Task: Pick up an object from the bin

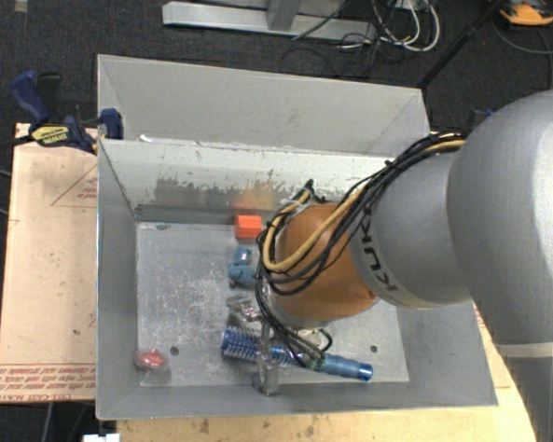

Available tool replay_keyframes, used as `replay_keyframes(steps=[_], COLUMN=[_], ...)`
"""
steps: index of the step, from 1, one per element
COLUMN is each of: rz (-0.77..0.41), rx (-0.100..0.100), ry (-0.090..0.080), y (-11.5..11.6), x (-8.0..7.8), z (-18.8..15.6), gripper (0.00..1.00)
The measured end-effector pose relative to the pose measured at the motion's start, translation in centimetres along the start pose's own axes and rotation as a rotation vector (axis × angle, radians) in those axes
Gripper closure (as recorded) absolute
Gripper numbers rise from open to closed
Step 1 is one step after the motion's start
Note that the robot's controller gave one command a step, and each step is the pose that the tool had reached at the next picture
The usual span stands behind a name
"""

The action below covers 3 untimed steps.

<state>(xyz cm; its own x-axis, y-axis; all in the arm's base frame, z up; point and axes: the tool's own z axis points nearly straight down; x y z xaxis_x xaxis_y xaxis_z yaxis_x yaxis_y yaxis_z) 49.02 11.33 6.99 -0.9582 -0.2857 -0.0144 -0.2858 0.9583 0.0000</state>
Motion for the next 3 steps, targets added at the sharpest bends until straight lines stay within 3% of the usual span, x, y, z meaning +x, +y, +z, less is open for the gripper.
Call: replay_keyframes(steps=[1, 2, 3], rz=[-0.001, 0.010, -0.005], rx=[-0.002, 0.001, -0.001], ry=[0.014, 0.004, 0.004], y=[0.1, -2.1, -0.2], x=[0.4, -2.5, -2.3], z=[0.1, -10.1, -20.7], gripper=[1.00, 1.00, 1.00])
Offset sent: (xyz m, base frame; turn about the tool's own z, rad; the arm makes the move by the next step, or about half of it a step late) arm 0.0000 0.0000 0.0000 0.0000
